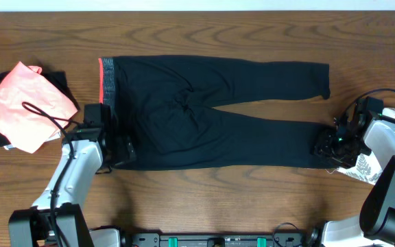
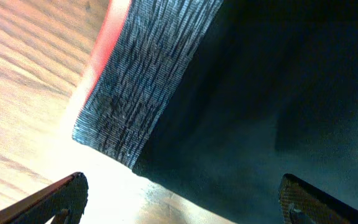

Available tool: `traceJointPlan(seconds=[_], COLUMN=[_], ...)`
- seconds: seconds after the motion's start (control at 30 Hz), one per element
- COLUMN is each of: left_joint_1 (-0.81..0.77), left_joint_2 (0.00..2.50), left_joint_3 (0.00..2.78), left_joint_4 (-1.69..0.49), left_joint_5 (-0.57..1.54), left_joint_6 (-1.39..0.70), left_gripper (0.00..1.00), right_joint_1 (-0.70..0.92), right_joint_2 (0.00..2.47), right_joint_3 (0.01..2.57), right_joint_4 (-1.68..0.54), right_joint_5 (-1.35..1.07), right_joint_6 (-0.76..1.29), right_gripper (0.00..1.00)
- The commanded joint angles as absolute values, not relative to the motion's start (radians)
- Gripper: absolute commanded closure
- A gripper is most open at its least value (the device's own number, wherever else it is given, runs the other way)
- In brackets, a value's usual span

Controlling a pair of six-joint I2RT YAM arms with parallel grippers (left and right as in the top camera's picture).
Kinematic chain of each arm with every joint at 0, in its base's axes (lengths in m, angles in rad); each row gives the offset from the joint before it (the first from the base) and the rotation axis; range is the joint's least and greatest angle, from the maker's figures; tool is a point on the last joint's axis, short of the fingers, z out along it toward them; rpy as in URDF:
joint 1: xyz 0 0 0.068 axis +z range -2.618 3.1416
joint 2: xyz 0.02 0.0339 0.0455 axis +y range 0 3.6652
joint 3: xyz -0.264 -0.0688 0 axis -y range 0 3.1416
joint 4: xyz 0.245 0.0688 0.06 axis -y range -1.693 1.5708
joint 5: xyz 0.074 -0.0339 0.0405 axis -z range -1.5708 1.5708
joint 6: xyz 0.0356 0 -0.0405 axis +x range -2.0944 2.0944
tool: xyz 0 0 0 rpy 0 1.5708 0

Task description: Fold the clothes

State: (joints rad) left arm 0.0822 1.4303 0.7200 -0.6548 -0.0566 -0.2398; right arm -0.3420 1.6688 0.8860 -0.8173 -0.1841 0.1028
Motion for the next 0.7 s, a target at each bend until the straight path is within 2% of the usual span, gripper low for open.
traceJointPlan(seconds=[0.0,0.27,0.43,0.5,0.67], left_joint_1=[0.106,0.129,0.129,0.129,0.129], left_joint_2=[1.431,1.431,1.431,1.431,1.431], left_joint_3=[0.674,0.553,0.544,0.544,0.544], left_joint_4=[-0.621,-0.445,-0.413,-0.41,-0.41], left_joint_5=[-0.076,0.058,0.062,0.062,0.06], left_joint_6=[-0.25,-0.274,-0.31,-0.313,-0.313], left_gripper=[0.02,0.04,0.47,0.6,0.68], right_joint_1=[-0.347,-0.347,-0.347,-0.347,-0.347], right_joint_2=[1.674,1.674,1.674,1.674,1.674], right_joint_3=[0.88,0.88,0.88,0.88,0.88], right_joint_4=[-0.815,-0.814,-0.815,-0.815,-0.82], right_joint_5=[-0.191,-0.191,-0.192,-0.192,-0.192], right_joint_6=[0.107,0.107,0.107,0.107,0.107], right_gripper=[0.41,0.41,0.41,0.41,0.41])
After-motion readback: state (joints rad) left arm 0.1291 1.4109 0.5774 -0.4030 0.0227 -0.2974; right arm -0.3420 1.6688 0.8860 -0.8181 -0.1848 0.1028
